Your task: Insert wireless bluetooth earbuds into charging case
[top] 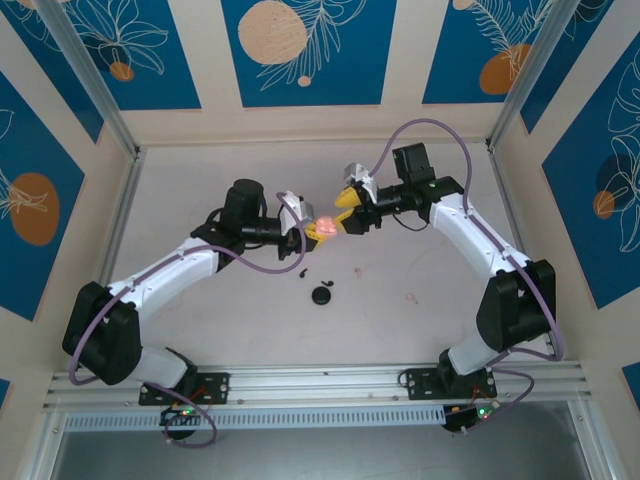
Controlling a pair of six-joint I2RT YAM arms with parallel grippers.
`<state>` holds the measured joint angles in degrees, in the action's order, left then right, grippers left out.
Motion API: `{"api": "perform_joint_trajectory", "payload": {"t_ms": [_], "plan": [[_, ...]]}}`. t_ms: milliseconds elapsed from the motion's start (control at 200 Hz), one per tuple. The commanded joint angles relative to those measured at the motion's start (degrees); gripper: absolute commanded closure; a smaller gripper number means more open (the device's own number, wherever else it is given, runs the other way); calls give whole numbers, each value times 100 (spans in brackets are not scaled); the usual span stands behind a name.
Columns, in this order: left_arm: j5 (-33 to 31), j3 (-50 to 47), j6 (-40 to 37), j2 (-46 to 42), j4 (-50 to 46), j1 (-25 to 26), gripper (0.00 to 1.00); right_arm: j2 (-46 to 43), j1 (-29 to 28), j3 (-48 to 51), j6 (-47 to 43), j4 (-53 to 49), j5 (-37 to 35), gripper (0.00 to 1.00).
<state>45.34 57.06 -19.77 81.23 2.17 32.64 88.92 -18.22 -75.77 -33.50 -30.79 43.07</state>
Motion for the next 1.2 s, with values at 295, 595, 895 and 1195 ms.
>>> {"api": "perform_joint_trajectory", "payload": {"t_ms": [295, 595, 895, 1195], "plan": [[-123, -607, 741, 63, 1200, -179, 85, -385, 399, 27, 813, -18, 521, 43], [-482, -1108, 852, 258, 1694, -232, 85, -215, 710, -201, 2996, -1288, -1270, 49], [-832, -1524, 792, 340, 1977, -232, 85, 692, 313, -365, 5146, -2502, -3158, 51], [-896, -1649, 851, 303, 2069, -232, 85, 1628, -200, -657, 5925, -2801, -3725, 56]]}}
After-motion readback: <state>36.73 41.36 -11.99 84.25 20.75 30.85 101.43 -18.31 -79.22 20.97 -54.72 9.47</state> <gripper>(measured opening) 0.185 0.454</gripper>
